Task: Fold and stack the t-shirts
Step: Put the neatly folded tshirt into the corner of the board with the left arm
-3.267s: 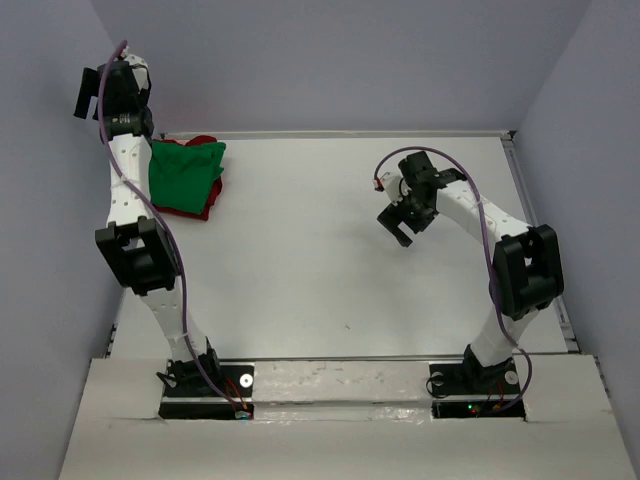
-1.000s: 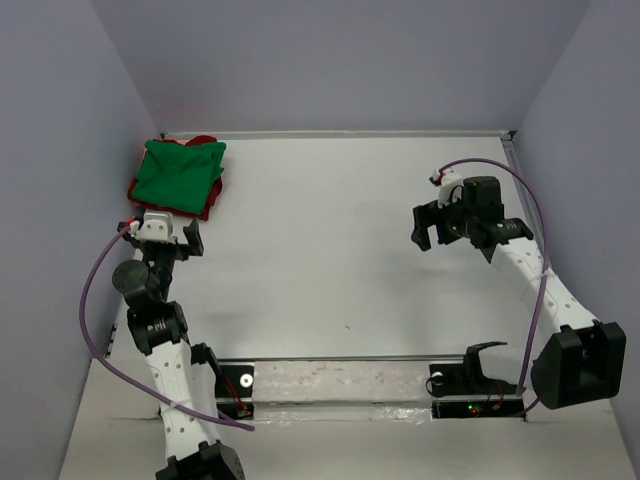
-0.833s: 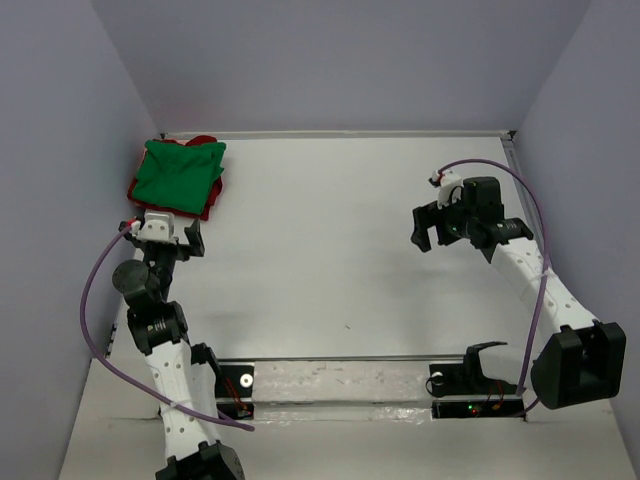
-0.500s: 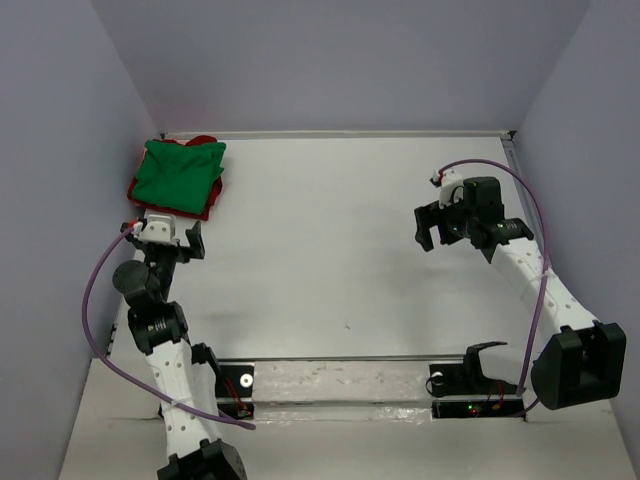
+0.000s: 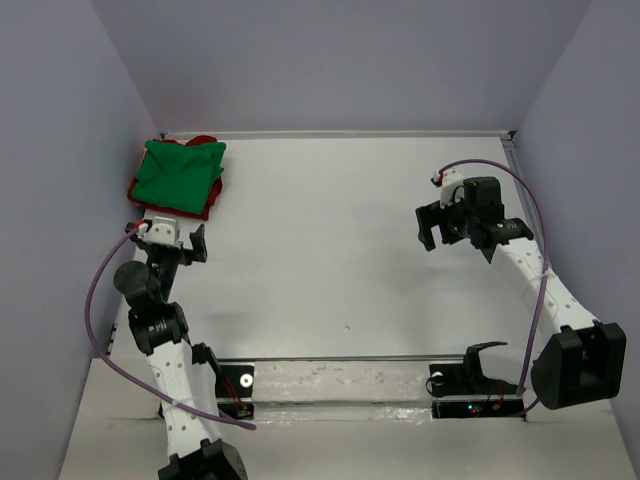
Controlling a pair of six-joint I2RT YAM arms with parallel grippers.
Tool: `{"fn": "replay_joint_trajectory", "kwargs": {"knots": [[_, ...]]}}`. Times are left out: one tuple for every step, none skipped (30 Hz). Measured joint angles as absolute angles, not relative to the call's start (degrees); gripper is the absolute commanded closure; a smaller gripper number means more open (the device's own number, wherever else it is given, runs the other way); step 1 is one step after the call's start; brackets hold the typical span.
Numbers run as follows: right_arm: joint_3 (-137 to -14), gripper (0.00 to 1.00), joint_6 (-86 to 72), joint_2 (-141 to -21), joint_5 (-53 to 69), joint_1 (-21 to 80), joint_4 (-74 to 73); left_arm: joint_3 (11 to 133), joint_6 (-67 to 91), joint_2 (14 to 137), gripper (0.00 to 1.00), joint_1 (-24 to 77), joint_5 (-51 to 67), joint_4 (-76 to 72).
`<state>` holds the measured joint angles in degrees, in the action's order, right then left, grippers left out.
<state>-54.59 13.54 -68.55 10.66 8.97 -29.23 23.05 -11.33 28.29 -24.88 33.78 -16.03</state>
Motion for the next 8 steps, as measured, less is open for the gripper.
{"fn": "replay_joint_trajectory", "kwargs": {"knots": [[-54.6,0.00,13.6,-68.6,10.6,9.0,-29.2,23.0,-11.4,28.3,0.01,-24.9,33.9,-16.0],[-54.6,0.00,13.6,-68.6,10.5,9.0,-29.2,23.0,-11.5,28.1,0.01,-24.9,34.1,-16.0],[-54.6,0.00,13.6,-68.6,10.5,9.0,-29.2,23.0,-11.6,27.8,0.01,-24.9,34.3,-16.0],[-54.6,0.00,13.6,-68.6,10.5,9.0,-29.2,23.0,-11.7,27.7,0.01,-25.0,34.4,-16.0],[-54.6,0.00,13.7,-68.6,10.5,9.0,-29.2,23.0,-11.7,27.6,0.01,-25.0,34.6,-16.0],[-54.6,0.00,13.7,-68.6,10.5,9.0,-29.2,23.0,-11.8,27.6,0.01,-25.0,34.7,-16.0],[-54.6,0.00,13.9,-68.6,10.5,9.0,-29.2,22.9,-11.8,27.6,0.01,-25.1,34.9,-16.0],[-54.6,0.00,14.1,-68.6,10.5,9.0,-29.2,22.9,-11.8,27.6,0.01,-25.3,35.0,-16.0]]}}
